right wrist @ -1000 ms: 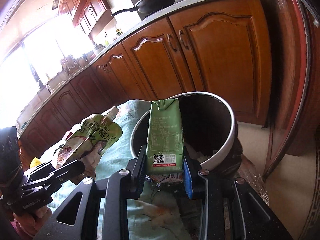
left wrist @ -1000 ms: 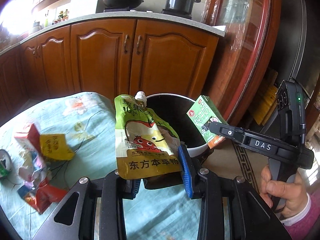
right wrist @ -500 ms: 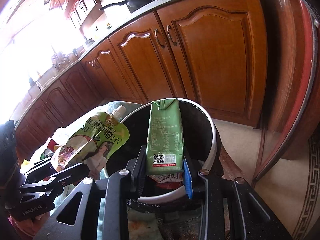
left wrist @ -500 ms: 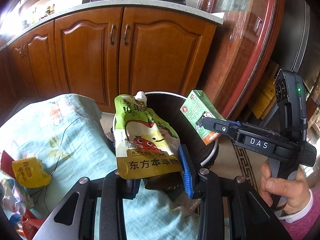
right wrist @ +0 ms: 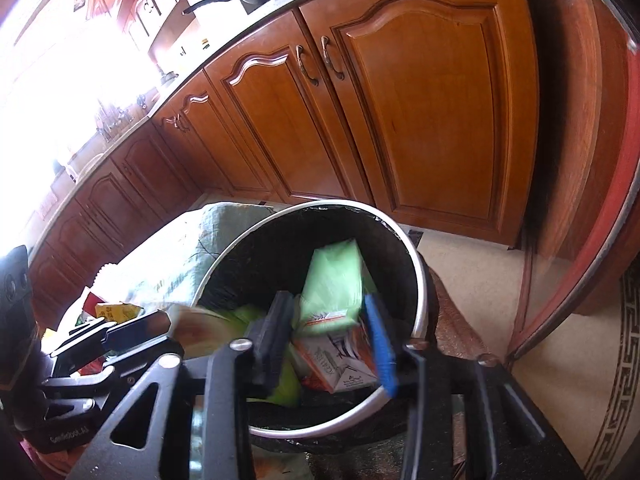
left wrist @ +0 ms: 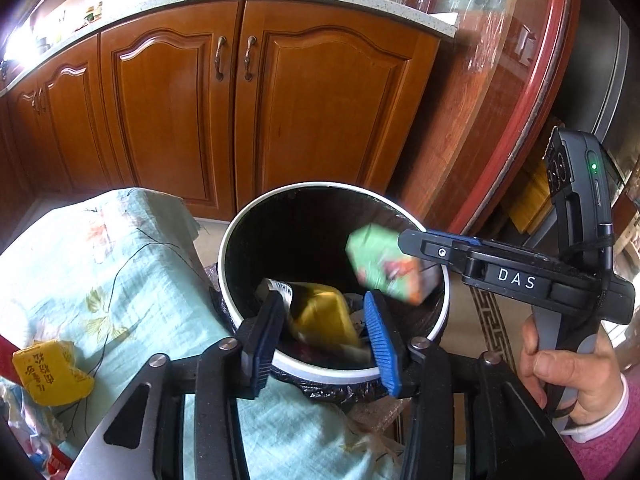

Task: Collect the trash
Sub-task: 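Carry the carton and pouch over the black bin and open both tools, then move both open tools back over the remaining trash on the table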

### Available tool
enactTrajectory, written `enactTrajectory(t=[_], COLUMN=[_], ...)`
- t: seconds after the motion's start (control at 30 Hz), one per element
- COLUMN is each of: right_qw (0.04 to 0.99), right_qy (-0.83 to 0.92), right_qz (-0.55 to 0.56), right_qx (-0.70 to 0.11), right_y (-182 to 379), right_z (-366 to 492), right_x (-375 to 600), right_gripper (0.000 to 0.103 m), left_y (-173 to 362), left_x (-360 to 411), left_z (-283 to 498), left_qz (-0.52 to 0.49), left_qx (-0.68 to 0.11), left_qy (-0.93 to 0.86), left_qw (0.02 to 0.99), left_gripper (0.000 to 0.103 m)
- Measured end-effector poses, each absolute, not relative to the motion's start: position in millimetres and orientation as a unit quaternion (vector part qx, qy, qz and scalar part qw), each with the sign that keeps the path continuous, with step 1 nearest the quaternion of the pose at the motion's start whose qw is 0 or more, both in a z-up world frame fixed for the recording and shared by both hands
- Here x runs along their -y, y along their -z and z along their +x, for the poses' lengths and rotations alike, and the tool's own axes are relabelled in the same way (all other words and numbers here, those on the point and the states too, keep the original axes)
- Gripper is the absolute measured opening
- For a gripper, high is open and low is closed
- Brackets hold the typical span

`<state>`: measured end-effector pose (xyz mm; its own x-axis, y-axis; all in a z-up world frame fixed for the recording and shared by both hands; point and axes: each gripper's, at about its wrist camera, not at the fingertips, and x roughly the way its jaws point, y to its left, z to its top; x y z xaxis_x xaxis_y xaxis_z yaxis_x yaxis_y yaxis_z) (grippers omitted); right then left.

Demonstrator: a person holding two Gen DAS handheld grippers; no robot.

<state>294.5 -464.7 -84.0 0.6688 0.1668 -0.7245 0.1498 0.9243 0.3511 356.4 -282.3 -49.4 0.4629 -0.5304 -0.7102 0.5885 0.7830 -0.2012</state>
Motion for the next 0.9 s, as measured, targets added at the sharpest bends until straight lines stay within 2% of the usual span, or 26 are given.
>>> enactTrajectory(t=[0.13,0.33,0.5,0.67,0.9], right_qw=[0.897,0.899,0.903,0.905,0.899], right_qy=[0.001,0.000,-0.007,-0.031,-0.081], right_qz=[0.198,0.214,0.226,0.227,0.227], right_qx=[-0.396,-0.381,-0.364,-0.359,-0.366], right_y=[82.2,79.1,75.4,72.1,75.0], right_z=[288.1,272.5,256.1,242.5,237.0], right_x=[463.5,457.5,441.0,409.5,358.6], right_gripper=[0.047,0.056,0.072,0.073,0.084], left_y=[49.5,49.8,49.6,50.4,54.0], left_x=[274.0,243.1,208.3,169.9,111.4], left_z=[350.1,324.4,295.8,266.0,226.1], left_qz=[0.021,-0.008,-0.030,-0.049,-0.074], left_qx=[-0.399,-0.391,-0.385,-0.382,-0.385], left_qy=[0.323,0.310,0.292,0.271,0.229], left_qw=[0.858,0.866,0.875,0.882,0.891], left_gripper=[0.046,0.050,0.053,0.055,0.057])
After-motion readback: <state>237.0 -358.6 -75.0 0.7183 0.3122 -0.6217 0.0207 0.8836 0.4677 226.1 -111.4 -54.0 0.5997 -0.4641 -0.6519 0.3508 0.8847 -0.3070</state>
